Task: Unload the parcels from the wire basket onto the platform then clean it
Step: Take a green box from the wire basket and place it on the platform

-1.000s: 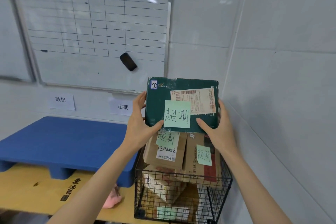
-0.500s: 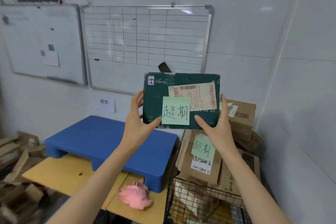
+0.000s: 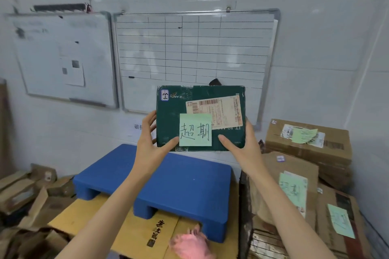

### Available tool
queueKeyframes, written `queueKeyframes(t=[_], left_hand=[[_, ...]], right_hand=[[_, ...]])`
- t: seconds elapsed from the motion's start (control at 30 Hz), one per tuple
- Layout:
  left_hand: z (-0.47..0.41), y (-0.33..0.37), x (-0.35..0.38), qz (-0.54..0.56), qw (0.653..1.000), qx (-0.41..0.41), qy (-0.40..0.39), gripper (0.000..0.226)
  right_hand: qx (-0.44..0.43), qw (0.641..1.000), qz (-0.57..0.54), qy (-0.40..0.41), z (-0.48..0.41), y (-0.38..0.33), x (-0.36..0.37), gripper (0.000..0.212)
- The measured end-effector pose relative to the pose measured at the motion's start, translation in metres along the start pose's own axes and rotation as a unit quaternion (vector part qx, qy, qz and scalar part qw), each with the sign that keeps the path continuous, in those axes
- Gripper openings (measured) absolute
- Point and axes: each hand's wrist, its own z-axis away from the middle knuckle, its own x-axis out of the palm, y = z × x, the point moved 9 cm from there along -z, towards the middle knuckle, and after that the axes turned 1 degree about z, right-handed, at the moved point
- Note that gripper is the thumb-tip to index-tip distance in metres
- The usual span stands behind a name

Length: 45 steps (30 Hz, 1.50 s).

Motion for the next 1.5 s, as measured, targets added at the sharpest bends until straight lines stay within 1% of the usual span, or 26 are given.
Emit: queueKeyframes(t=[0.23, 0.4, 0.5, 0.63, 0.73, 1.0, 1.1, 1.3, 1.5], left_hand=[[-0.031, -0.049, -0.073, 0.03, 0.998, -0.033, -0.051, 0.081], [-0.042, -0.083, -0.101, 0.028, 0.996, -0.05, -0.073, 0.083], [-0.048, -0.103, -0.107, 0.037, 0.994, -0.069, -0.076, 0.084], [-0.051, -0.133, -0.102, 0.033, 0.992, -0.092, -0.079, 0.085], [-0.053, -0.155, -0.098, 0.031, 0.99, -0.111, -0.084, 0.084], [-0.082, -0.208, -0.083, 0.011, 0.984, -0.16, -0.073, 0.084], [-0.095, -0.222, -0.068, 0.018, 0.983, -0.166, -0.079, 0.08], [-0.109, -0.251, -0.042, 0.027, 0.976, -0.19, -0.1, 0.084], [-0.108, -0.292, -0.03, 0.01, 0.972, -0.214, -0.101, 0.077]], right_hand=[[0.008, 1.0, -0.021, 0.014, -0.011, -0.004, 0.09, 0.091], [0.017, 1.0, -0.005, 0.015, -0.012, 0.003, 0.128, 0.097], [0.018, 1.0, 0.019, 0.014, -0.017, 0.009, 0.139, 0.095], [0.024, 0.998, 0.057, 0.003, -0.027, 0.025, 0.148, 0.083], [0.029, 0.997, 0.069, -0.01, -0.036, 0.045, 0.155, 0.078], [0.071, 0.997, 0.027, -0.01, -0.071, 0.107, 0.169, 0.079], [0.084, 0.996, 0.016, -0.014, -0.085, 0.129, 0.169, 0.079], [0.111, 0.993, 0.017, -0.029, -0.103, 0.172, 0.168, 0.079], [0.156, 0.986, 0.031, -0.052, -0.106, 0.222, 0.178, 0.081]])
